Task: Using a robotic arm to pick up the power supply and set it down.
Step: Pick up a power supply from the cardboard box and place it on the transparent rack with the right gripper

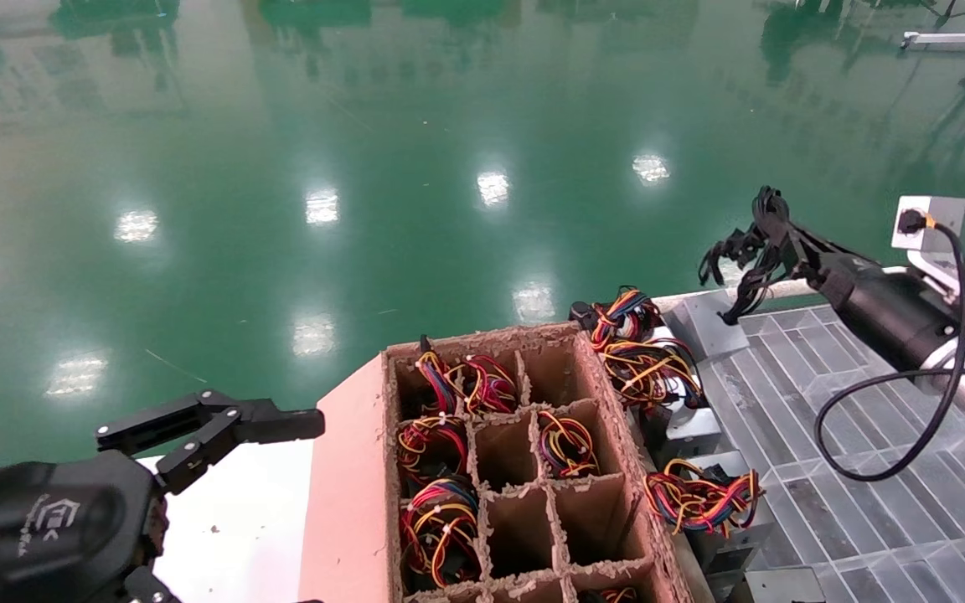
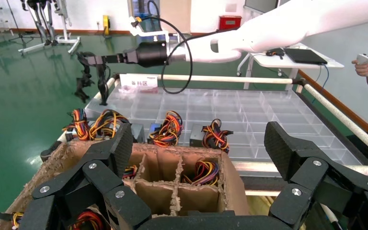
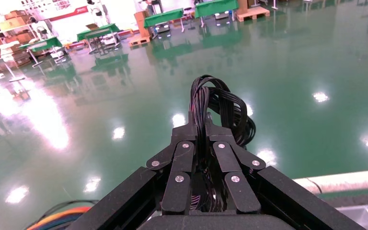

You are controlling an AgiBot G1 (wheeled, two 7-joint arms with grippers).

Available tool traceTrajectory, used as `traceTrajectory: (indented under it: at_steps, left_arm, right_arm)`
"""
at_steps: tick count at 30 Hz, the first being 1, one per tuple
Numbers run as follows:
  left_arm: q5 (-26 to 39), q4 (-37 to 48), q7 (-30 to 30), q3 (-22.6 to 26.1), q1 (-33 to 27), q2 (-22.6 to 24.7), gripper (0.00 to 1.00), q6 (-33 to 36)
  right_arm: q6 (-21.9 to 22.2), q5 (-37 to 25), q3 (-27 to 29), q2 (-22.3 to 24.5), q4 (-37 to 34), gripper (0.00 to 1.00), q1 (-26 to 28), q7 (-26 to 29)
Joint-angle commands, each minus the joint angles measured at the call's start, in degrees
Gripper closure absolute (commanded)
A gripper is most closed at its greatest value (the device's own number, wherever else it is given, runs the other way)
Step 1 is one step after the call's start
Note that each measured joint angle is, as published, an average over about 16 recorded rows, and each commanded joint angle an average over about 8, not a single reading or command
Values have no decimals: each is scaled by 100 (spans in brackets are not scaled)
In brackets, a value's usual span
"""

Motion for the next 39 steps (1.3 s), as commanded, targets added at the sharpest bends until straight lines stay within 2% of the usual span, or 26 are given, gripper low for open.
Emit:
traceTrajectory:
  at_steps: [1,21,39]
  left_arm:
    - [0,0,0,0,0,0,0,0]
    - [0,0,0,1,0,0,0,0]
    - [-1,0,0,1,0,0,0,0]
  right_arm:
    - [-36,24,17,41,4,100,-46,16]
    - [-414,130,90,189,68,100,-163,122]
    - [-104,13,9,-40,69,100,-72,40]
